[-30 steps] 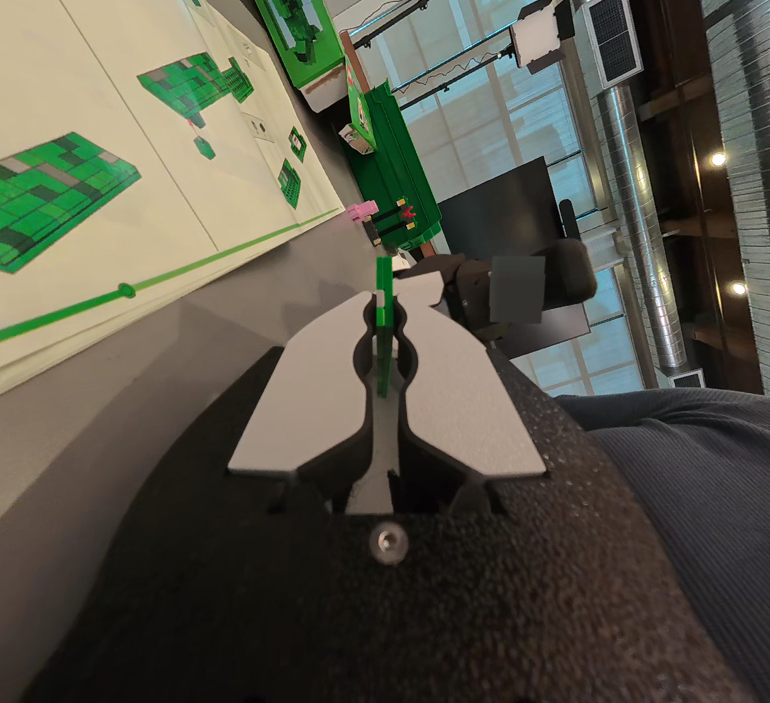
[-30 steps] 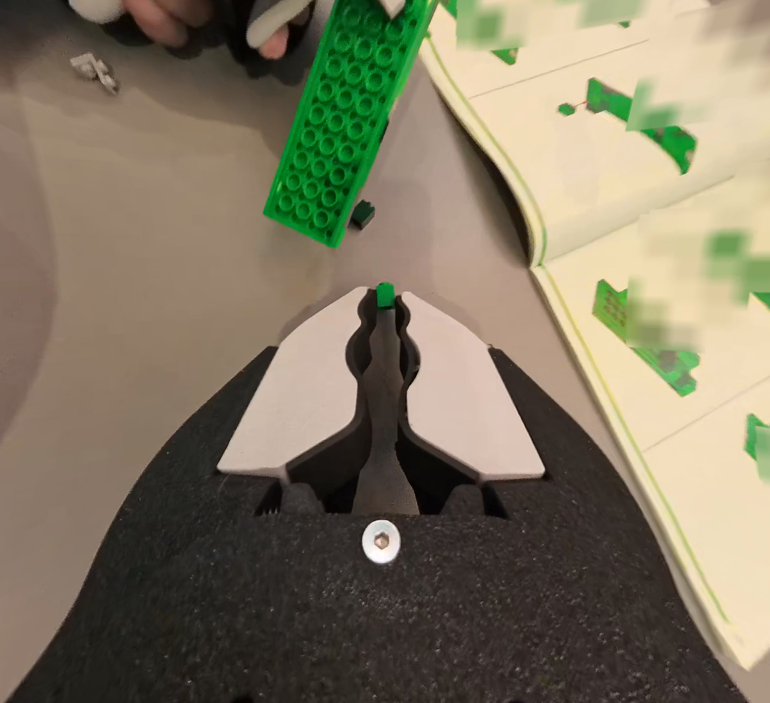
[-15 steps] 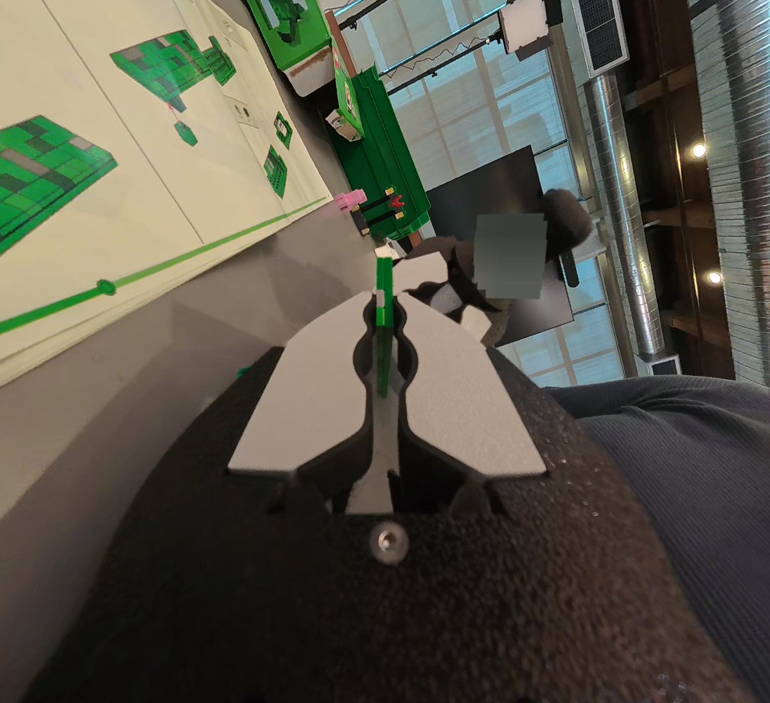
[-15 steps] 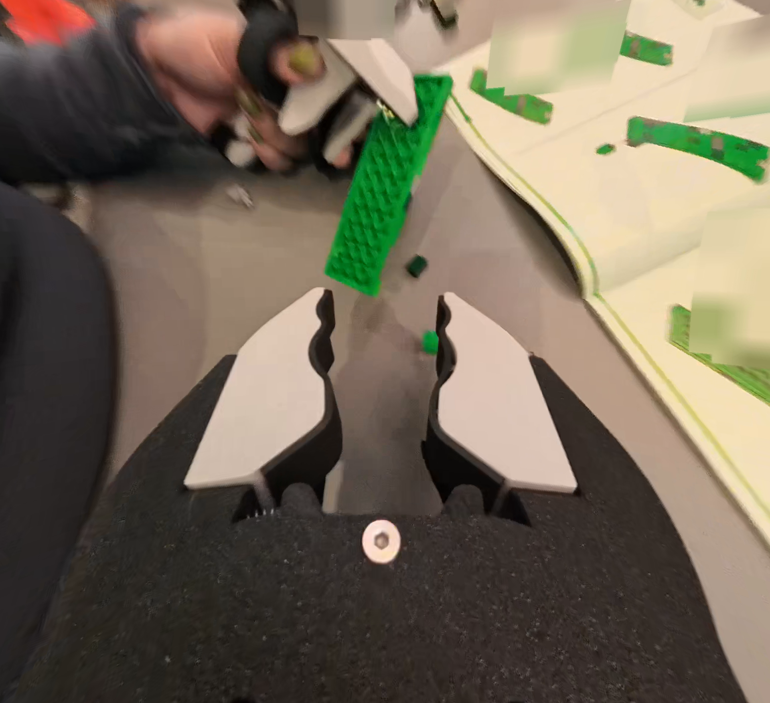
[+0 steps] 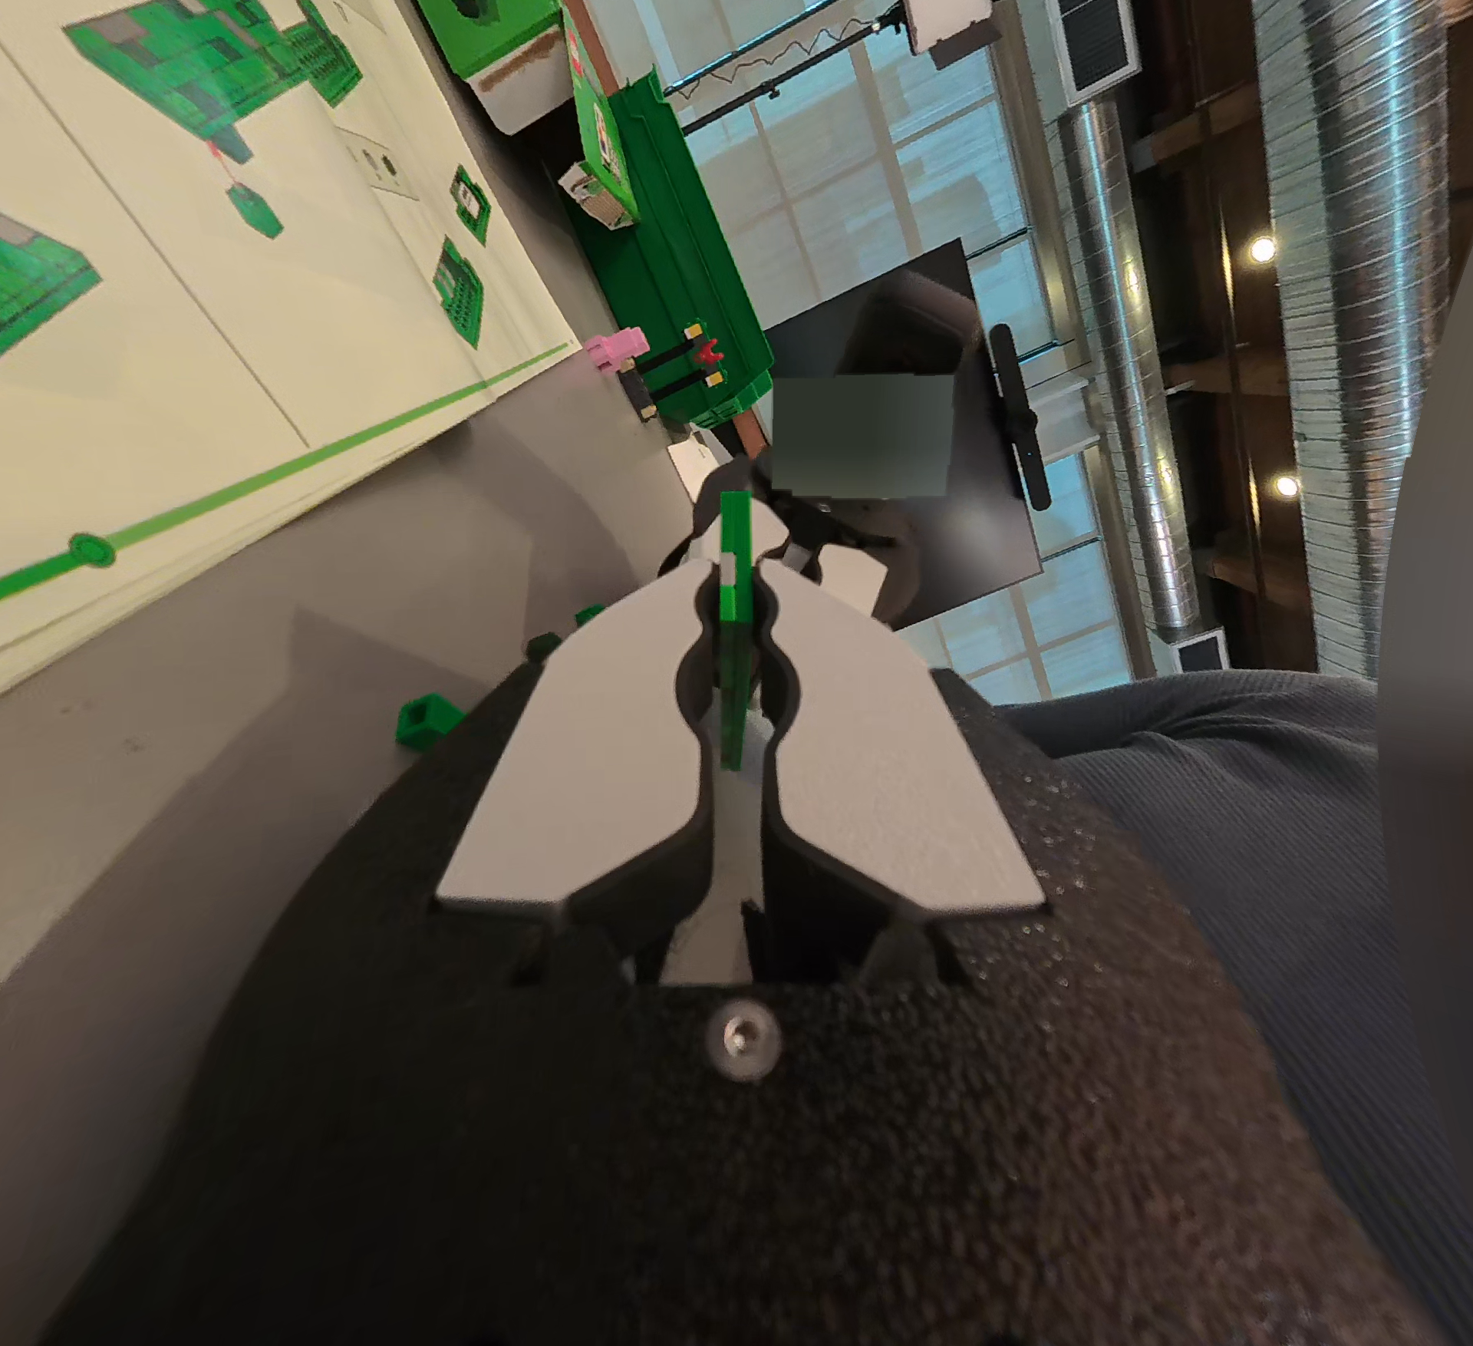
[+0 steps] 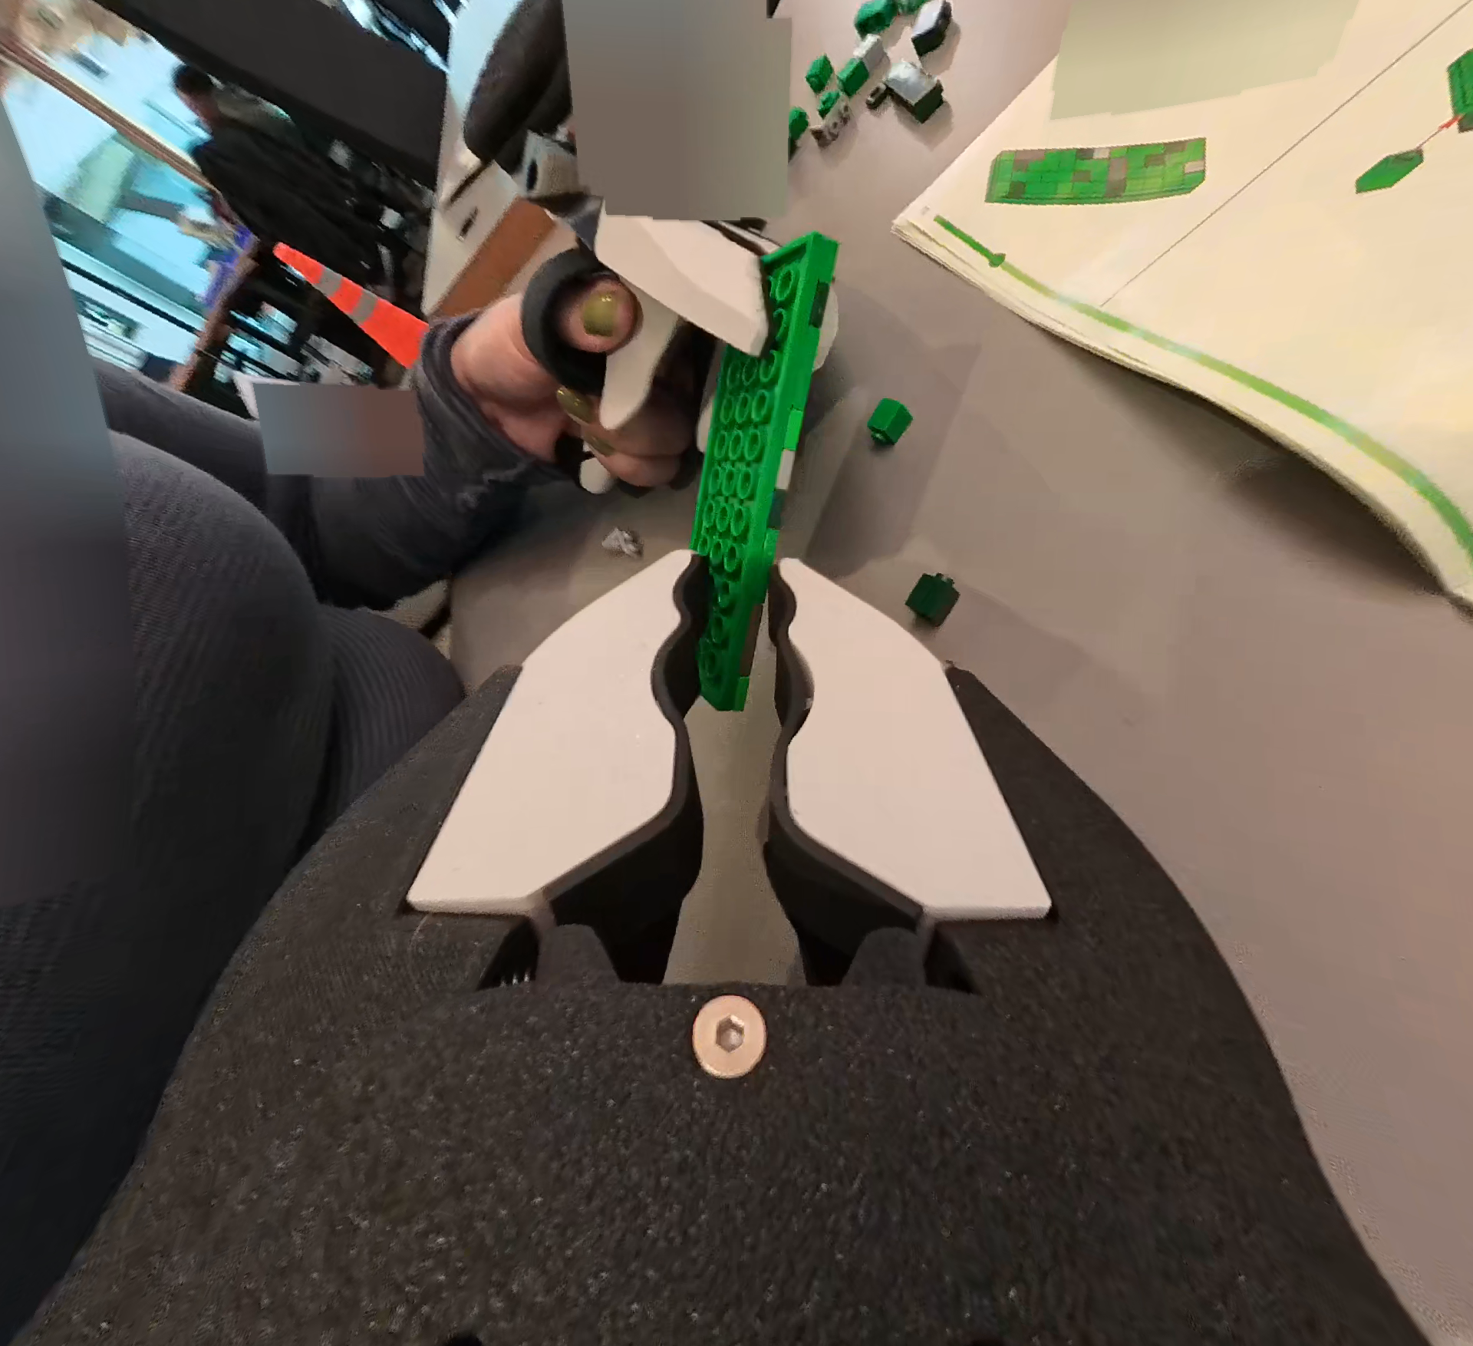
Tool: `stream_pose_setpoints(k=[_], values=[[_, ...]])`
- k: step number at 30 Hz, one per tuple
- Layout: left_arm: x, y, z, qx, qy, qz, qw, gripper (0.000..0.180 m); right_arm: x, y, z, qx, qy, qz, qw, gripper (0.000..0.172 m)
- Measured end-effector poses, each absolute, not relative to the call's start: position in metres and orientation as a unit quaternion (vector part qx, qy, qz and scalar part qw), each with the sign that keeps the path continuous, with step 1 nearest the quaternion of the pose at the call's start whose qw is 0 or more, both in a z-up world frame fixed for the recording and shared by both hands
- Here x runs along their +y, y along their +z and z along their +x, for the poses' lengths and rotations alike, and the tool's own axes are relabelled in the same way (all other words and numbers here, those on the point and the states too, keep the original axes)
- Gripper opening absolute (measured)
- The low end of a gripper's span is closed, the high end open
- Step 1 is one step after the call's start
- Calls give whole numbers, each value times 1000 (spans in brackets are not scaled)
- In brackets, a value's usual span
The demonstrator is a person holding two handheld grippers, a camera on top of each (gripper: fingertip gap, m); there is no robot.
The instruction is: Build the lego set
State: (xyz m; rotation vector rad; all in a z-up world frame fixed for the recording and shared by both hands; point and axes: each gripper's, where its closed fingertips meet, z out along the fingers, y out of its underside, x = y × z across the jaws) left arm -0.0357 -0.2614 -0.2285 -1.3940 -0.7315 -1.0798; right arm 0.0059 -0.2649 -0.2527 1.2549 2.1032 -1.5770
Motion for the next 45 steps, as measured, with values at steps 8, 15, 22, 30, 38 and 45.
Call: stream_pose_setpoints(k=[8, 15, 22, 30, 38, 45], values=[[-265, -214, -34, -286, -489, -562, 603, 7, -270, -237, 7, 627, -599, 450, 211, 7], [-267, -206, -42, -294, -502, -522, 623, 19, -269, -225, -2, 543, -654, 475, 229, 7], [-266, -204, -45, -311, -488, -505, 640, 15, -269, -222, -8, 487, -673, 509, 227, 6], [-264, -209, -47, -352, -490, -479, 637, 8, -274, -226, -8, 447, -678, 538, 227, 7], [-264, -210, -49, -364, -503, -461, 634, 18, -275, -228, -10, 427, -677, 552, 232, 6], [-263, -214, -51, -377, -502, -463, 626, 30, -276, -232, -10, 427, -672, 557, 237, 7]])
